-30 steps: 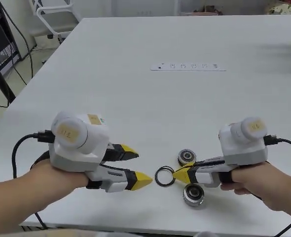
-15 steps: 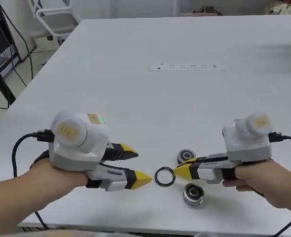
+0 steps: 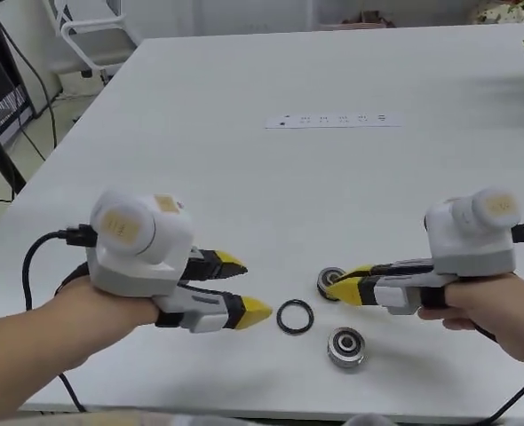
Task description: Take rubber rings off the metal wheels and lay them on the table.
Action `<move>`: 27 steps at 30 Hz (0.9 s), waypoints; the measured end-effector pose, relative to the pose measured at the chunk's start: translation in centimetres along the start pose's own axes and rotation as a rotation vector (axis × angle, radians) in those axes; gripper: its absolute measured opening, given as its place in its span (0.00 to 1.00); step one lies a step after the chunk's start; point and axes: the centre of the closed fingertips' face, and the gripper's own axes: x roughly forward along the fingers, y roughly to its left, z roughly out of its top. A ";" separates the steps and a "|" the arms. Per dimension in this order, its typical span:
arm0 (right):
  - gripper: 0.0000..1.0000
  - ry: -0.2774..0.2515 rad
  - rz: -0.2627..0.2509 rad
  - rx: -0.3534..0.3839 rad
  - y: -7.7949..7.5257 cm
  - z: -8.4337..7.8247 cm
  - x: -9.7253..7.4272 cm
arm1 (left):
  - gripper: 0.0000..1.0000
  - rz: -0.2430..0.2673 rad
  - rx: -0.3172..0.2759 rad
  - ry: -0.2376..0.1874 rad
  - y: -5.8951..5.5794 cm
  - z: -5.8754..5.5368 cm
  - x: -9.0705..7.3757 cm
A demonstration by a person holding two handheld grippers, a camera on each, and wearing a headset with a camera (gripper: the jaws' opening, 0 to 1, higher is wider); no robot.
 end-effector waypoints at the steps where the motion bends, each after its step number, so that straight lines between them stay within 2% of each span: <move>1: 0.14 -0.004 -0.006 -0.002 -0.1 0.1 -0.2 | 0.40 0.000 -0.001 -0.002 0.0 0.1 0.0; 6: 0.16 -0.006 -0.030 -0.029 -0.6 0.2 -0.8 | 0.40 0.003 -0.004 -0.006 0.3 0.7 0.6; 11: 0.19 0.011 -0.061 -0.074 -1.5 -0.3 -1.1 | 0.40 0.005 0.004 0.002 0.7 1.0 1.3; 24: 0.22 0.043 -0.100 -0.145 -2.2 -1.5 -1.1 | 0.40 0.006 0.014 0.026 1.3 0.9 3.4; 27: 0.23 0.051 -0.098 -0.171 -2.3 -1.7 -0.8 | 0.39 0.001 0.019 0.032 1.1 0.8 3.9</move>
